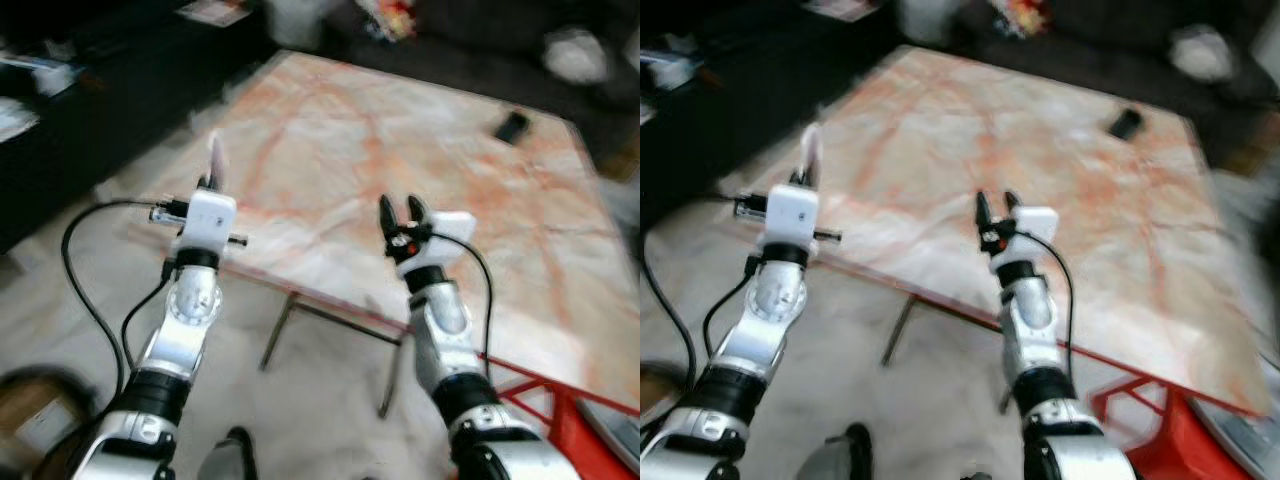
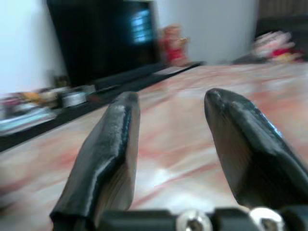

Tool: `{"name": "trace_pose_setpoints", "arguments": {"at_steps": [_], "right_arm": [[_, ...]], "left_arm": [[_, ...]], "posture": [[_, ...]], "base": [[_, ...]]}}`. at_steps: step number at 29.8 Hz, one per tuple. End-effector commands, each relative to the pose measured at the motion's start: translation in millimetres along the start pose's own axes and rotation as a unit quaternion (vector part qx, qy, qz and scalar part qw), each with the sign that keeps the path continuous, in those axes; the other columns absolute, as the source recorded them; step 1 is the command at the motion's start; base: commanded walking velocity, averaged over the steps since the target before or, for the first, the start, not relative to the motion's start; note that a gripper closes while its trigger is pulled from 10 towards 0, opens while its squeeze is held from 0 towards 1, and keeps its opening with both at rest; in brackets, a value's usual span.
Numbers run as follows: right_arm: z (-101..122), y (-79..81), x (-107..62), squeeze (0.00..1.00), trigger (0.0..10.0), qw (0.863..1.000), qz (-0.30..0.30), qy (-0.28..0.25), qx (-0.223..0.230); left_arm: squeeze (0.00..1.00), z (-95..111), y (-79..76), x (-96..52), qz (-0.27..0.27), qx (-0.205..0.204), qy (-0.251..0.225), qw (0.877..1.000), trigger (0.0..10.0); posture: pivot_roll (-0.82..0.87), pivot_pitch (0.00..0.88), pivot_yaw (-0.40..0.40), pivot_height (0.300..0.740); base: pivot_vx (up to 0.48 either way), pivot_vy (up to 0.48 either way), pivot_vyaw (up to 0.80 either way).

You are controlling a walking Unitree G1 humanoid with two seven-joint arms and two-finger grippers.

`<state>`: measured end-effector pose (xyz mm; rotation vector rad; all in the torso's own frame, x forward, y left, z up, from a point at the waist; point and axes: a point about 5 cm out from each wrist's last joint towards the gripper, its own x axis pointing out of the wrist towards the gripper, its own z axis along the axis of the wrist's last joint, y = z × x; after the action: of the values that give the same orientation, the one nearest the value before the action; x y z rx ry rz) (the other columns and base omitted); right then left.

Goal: Picking trash to rubbish bin

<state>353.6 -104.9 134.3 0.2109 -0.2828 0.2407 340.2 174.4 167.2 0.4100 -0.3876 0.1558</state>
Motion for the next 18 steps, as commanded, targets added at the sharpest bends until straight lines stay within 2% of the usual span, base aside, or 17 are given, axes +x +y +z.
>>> {"name": "trace_pose_setpoints", "arguments": {"at_steps": [1,8,11,15,16,18], "right_arm": [[8.4,-9.1,2.9,0.00,10.0,1.000,-0.010,-0.015,-0.009],[7.5,-12.2,1.9,0.00,10.0,1.000,-0.015,-0.010,-0.011],[4.8,-14.8,0.3,0.00,10.0,1.000,-0.017,-0.002,-0.011],[-19.6,-28.3,-13.3,0.00,10.0,0.996,-0.032,0.079,-0.023],[-19.6,-28.3,-13.3,0.00,10.0,0.996,-0.032,0.079,-0.023],[-30.3,-34.7,-22.5,0.00,10.0,0.993,-0.040,0.112,-0.020]], "left_arm": [[0.00,13.6,-7.6,7.3,-0.009,-0.012,-0.025,1.000,10.0],[0.00,11.4,-8.0,6.5,-0.011,-0.011,-0.019,1.000,10.0],[0.00,4.8,-9.4,5.6,-0.019,-0.013,-0.001,1.000,10.0],[0.00,-36.8,-21.5,-7.0,-0.072,-0.030,0.113,0.991,10.0],[0.00,-36.8,-21.5,-7.0,-0.072,-0.030,0.113,0.991,10.0],[0.00,-50.2,-25.8,-14.3,-0.091,-0.044,0.151,0.983,10.0]], "posture": [[0.09,0.079,-0.110,0.740],[0.08,0.098,-0.111,0.740],[0.08,0.101,-0.111,0.740],[0.08,0.104,-0.114,0.740],[0.08,0.104,-0.114,0.740],[0.09,0.103,-0.114,0.740]], "base": [[-0.345,0.000,0.00],[-0.342,0.000,0.00],[-0.331,0.000,0.00],[0.000,0.000,0.00],[0.000,0.000,0.00],[0.000,0.000,0.00]]}}
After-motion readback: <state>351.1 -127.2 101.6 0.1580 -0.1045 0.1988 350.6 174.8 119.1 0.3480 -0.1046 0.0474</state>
